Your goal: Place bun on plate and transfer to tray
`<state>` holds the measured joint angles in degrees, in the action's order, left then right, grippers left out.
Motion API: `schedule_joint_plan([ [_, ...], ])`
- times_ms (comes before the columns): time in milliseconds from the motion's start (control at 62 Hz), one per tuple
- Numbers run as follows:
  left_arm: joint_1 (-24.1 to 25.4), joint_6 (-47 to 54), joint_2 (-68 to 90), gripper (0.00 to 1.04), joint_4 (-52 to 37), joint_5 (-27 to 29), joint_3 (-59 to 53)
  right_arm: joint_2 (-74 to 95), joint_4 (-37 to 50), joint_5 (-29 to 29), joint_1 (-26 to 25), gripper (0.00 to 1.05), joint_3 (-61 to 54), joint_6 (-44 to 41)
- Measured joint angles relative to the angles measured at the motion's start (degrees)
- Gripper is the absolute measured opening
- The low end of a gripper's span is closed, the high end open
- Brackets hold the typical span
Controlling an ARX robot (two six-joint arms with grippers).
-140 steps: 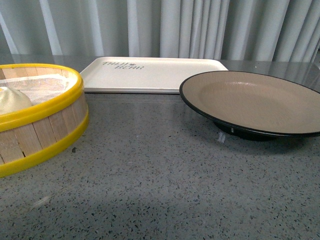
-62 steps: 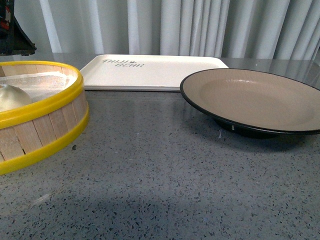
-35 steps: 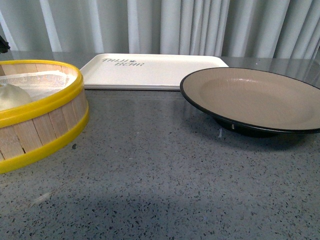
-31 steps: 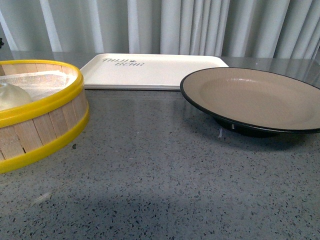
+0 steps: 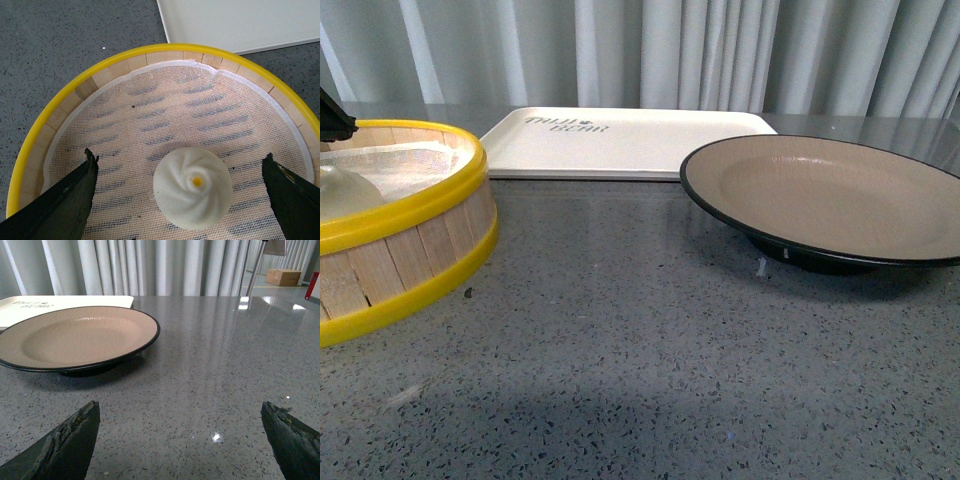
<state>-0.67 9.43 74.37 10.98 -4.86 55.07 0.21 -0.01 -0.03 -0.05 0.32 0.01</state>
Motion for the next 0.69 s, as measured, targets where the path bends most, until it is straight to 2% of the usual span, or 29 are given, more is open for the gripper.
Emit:
schedule_joint_plan([
  [694,-1.5,1.1,3.8,0.98,-1.2,3.5,-1.2,0.0,0.0,0.0,0.0,0.96,0.0,0.0],
])
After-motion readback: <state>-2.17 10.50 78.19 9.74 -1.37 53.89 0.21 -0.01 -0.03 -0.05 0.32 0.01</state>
